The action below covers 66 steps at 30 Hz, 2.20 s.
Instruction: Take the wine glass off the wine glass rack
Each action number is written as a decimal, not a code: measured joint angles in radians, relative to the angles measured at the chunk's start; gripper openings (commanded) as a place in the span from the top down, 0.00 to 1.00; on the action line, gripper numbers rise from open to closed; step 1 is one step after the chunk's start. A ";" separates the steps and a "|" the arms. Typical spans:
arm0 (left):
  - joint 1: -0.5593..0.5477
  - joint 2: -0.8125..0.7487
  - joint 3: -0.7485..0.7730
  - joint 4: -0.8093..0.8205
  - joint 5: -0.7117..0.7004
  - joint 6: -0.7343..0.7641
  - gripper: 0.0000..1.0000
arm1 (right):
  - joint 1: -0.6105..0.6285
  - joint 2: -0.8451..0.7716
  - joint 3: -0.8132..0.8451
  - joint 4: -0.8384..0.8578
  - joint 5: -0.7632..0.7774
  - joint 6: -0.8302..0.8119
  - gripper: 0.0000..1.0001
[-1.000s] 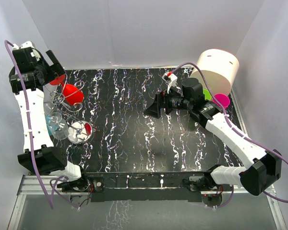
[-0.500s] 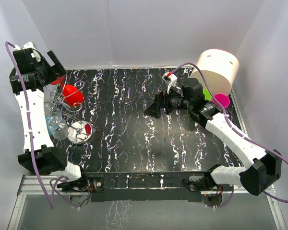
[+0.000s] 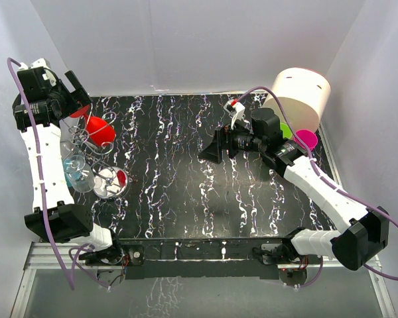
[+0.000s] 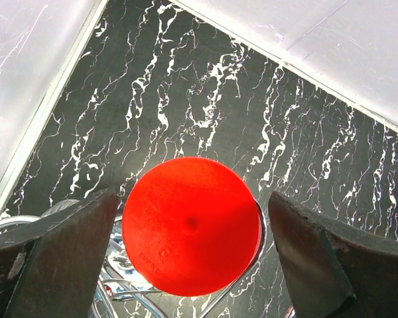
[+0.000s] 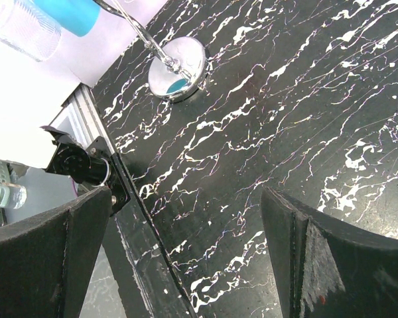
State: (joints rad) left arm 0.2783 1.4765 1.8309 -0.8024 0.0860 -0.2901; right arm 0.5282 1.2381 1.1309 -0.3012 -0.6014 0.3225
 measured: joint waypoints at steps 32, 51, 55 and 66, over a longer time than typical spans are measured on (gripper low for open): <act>0.000 0.007 0.023 -0.024 0.004 0.013 0.31 | 0.000 0.000 0.000 0.018 0.000 0.001 0.06; 0.002 0.003 0.080 -0.015 0.013 0.022 0.36 | 0.000 0.005 0.000 0.022 0.000 0.018 0.06; 0.002 0.007 0.086 -0.008 0.048 0.023 0.36 | 0.000 0.007 0.000 0.022 0.000 0.019 0.06; 0.002 0.003 0.064 0.020 0.134 0.046 0.37 | 0.000 0.007 0.000 0.022 0.000 0.019 0.06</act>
State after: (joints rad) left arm 0.2798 1.4796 1.8946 -0.7826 0.2203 -0.2440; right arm 0.5282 1.2453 1.1305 -0.2790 -0.6018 0.3420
